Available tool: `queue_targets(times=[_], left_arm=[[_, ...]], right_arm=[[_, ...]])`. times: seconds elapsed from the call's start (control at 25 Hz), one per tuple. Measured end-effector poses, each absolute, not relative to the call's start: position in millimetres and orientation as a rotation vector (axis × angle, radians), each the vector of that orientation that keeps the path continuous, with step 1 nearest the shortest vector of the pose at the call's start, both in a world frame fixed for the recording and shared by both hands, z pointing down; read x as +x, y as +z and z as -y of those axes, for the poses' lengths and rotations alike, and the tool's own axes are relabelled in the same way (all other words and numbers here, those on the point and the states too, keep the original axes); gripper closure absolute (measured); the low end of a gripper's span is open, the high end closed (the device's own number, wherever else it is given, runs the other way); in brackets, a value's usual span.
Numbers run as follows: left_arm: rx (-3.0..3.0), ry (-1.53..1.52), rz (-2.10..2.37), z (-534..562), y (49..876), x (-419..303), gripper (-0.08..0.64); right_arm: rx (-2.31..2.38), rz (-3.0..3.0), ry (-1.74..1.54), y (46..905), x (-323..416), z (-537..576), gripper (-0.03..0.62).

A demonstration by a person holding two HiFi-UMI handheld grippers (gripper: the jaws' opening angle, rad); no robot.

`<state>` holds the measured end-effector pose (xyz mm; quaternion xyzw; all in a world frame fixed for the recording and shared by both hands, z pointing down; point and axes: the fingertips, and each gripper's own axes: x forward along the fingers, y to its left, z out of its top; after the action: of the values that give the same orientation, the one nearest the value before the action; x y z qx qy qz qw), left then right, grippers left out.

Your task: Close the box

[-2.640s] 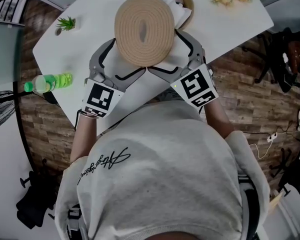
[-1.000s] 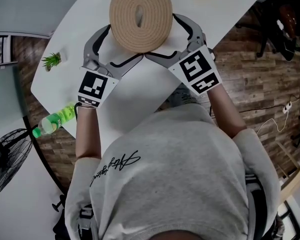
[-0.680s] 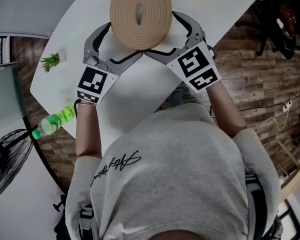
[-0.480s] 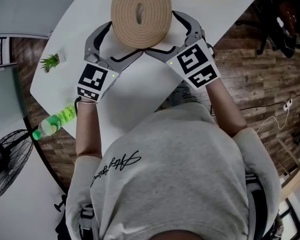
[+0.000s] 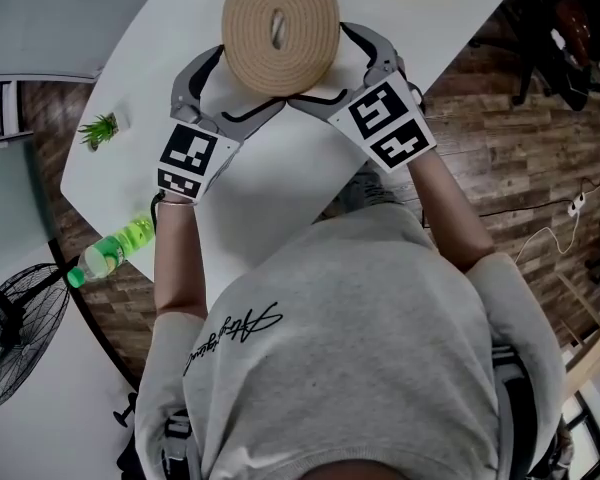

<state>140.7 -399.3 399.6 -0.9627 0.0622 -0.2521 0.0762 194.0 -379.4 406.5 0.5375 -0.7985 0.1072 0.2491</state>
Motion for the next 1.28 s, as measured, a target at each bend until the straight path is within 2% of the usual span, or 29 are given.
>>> queue_targets(times=[1.28], left_arm=[[-2.909, -0.764, -0.212, 401.9, 403.7, 141.6, 0.072]], right_arm=[[1.524, 2.187, 0.336, 412.3, 198.4, 379.0, 0.021]])
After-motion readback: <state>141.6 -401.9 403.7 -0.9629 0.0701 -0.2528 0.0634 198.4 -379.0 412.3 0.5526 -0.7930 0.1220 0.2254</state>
